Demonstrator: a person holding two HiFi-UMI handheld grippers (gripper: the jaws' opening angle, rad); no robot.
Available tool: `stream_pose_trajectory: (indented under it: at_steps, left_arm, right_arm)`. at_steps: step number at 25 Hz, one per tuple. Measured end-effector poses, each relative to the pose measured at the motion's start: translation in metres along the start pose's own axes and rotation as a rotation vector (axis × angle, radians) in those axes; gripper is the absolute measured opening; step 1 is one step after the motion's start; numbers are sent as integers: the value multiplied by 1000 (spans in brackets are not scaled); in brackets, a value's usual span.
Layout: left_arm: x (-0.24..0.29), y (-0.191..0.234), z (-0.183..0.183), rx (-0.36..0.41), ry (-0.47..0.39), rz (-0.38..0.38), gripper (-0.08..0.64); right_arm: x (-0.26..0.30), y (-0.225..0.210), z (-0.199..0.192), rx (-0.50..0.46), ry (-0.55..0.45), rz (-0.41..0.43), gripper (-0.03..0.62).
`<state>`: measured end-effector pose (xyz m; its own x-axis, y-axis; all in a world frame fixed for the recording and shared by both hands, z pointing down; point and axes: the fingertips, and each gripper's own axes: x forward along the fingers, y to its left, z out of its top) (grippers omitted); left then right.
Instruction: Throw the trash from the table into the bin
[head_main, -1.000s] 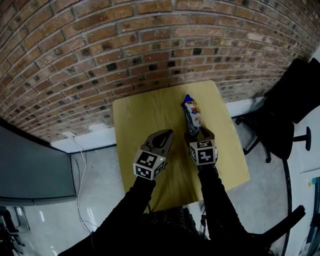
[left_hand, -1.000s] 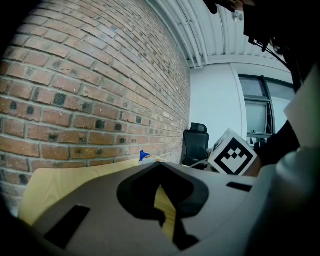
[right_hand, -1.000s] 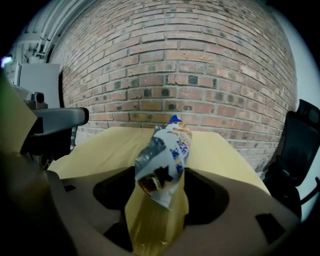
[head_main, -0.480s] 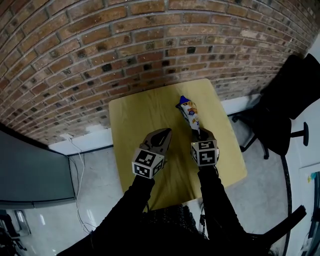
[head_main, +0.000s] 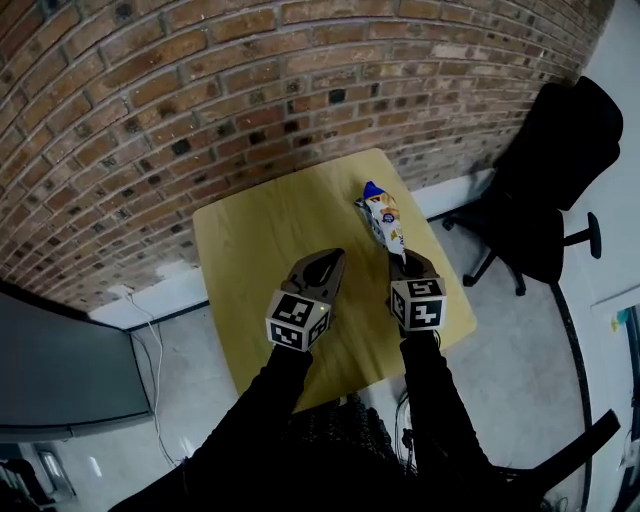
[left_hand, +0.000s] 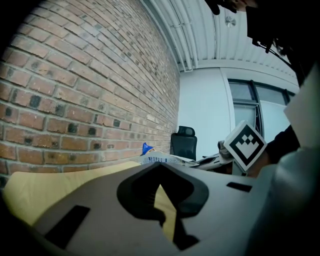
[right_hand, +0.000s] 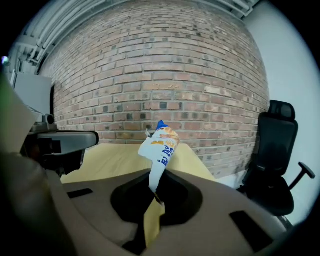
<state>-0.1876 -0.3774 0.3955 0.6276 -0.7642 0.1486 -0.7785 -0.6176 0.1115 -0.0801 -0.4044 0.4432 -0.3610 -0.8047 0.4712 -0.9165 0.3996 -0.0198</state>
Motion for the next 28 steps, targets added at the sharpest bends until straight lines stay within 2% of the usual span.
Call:
stream_pose_trajectory:
  at_steps: [5,13,23,28]
  left_arm:
    - [20,-53,4,22,3,-99,6]
    - [47,-154,6,36,6,-267,6]
    - [63,-260,13,46,-16,-398,6]
    - [64,-312,9,56,-11,-469,6]
  right_arm:
    - [-46,-37,-7,36,-34,-68,12]
    - [-140,-102,-38,79,-42,-233,12]
    - [-252,-160,-73,128,-64,-397,12]
    - [-306,-182,-96,183,-87,-476,12]
